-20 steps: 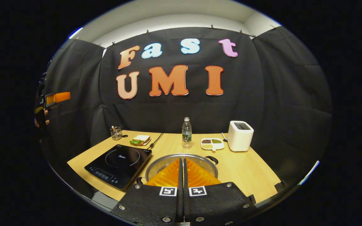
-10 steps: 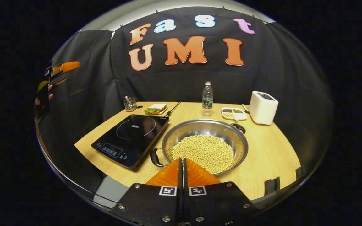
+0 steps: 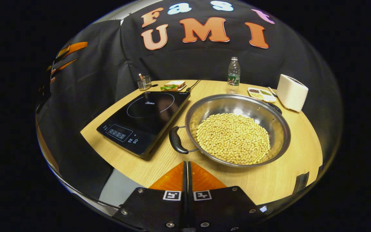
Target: First push the handle of the pot to place it horizontally, then grasp the pot with both hands and set it on the induction cooktop.
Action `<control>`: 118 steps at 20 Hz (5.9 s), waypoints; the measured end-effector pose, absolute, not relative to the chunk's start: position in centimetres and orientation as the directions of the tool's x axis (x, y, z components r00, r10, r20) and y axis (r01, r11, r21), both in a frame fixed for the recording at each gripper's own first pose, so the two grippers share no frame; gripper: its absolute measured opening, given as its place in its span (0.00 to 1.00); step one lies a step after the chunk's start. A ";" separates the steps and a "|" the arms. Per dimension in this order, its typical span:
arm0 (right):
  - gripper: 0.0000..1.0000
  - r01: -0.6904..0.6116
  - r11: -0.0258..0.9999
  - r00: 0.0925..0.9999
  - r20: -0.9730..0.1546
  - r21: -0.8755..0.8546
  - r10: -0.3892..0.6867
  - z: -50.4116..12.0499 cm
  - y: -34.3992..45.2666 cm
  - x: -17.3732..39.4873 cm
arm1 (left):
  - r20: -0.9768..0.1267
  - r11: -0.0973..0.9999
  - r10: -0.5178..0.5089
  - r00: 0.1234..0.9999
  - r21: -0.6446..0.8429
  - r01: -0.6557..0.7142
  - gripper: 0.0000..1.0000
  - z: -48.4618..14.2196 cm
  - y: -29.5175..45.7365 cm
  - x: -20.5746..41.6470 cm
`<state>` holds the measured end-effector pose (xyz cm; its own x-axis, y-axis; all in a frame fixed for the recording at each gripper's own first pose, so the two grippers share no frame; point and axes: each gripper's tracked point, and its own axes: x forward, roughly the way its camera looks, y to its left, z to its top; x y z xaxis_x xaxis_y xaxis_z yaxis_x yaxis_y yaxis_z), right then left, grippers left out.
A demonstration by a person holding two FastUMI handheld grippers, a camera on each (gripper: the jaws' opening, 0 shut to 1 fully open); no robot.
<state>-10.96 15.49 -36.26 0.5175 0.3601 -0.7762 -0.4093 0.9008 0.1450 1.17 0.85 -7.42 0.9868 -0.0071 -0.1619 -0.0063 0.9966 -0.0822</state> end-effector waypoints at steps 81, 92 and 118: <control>0.80 0.016 0.993 0.776 -0.628 0.116 0.060 -34.3 -4.0 10.5 | -0.647 0.921 -0.372 0.665 -0.171 0.350 0.98 -34.3 -30.1 5.4; 0.95 0.034 0.999 0.671 -0.742 0.018 -0.009 -41.3 -5.7 12.0 | -0.766 0.936 -0.316 0.560 -0.155 0.317 0.98 -40.0 -30.4 4.9; 0.44 0.074 0.990 0.687 -0.726 0.122 0.038 -35.3 -2.7 11.9 | -0.766 0.954 -0.278 0.580 -0.149 0.260 0.58 -36.2 -27.1 6.7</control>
<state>11.94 -2.72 -35.35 0.6866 0.0382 -0.7261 0.0738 0.9898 0.1219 6.73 -27.08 -36.21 0.5803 -0.2778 -0.7655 0.2603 0.9540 -0.1489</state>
